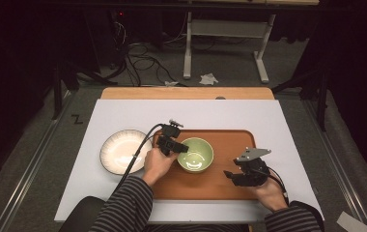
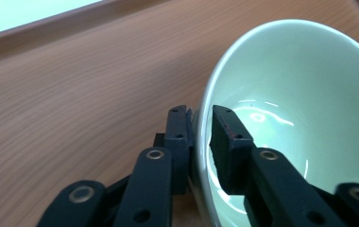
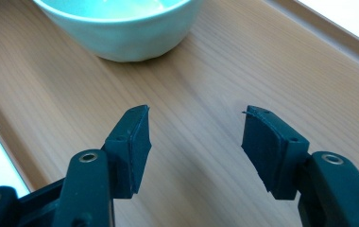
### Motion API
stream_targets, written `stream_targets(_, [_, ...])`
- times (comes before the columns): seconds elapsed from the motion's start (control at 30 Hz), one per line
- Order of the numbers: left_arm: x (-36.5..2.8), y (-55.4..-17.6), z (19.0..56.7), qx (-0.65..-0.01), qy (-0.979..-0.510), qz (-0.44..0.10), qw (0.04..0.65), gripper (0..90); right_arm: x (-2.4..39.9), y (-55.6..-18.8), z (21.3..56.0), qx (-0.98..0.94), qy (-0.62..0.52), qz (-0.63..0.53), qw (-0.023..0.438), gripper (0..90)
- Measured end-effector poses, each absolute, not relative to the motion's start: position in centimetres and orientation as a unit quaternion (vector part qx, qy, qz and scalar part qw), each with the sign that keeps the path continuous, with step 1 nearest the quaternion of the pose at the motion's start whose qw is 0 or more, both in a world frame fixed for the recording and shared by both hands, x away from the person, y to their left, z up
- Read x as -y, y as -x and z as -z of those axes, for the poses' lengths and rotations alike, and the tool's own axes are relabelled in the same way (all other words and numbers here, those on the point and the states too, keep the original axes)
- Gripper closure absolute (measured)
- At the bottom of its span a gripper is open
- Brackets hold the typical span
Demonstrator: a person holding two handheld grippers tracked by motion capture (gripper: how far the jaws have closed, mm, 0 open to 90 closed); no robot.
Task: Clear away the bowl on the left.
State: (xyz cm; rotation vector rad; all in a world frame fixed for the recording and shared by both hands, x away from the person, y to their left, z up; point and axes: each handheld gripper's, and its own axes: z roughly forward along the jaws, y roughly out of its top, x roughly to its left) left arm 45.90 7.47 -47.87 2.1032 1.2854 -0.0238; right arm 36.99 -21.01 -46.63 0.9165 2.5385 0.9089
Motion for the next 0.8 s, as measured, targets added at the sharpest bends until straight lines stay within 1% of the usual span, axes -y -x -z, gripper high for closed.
stream_targets(0.03, [-7.5,-45.9,47.7,-0.491,-0.803,0.013,0.339,72.6,21.0,-37.0,46.6,-0.882,-0.319,-0.315,0.145,43.8])
stream_targets(0.07, [-7.5,-45.8,47.6,-0.491,-0.801,0.013,0.341,67.8,21.0,-37.0,46.6,-0.882,-0.318,-0.314,0.146,43.8])
stream_targets(0.2, [-7.5,-45.4,47.2,-0.487,-0.802,-0.001,0.347,57.1,21.0,-36.9,46.6,-0.882,-0.318,-0.315,0.146,43.8])
stream_targets(0.27, [-7.4,-45.1,47.0,-0.478,-0.808,-0.007,0.344,53.6,21.0,-36.9,46.6,-0.882,-0.319,-0.314,0.147,43.8])
stream_targets(0.47, [-7.4,-44.3,46.1,-0.467,-0.813,-0.021,0.347,47.5,20.9,-37.1,46.6,-0.883,-0.316,-0.315,0.146,43.8])
stream_targets(0.6, [-7.6,-43.7,45.6,-0.462,-0.816,-0.04,0.345,46.1,20.8,-37.2,46.6,-0.884,-0.313,-0.315,0.144,43.8])
stream_targets(0.8, [-8.3,-42.4,45.1,-0.458,-0.816,-0.05,0.35,43.6,20.6,-37.3,46.6,-0.885,-0.31,-0.317,0.143,43.8])
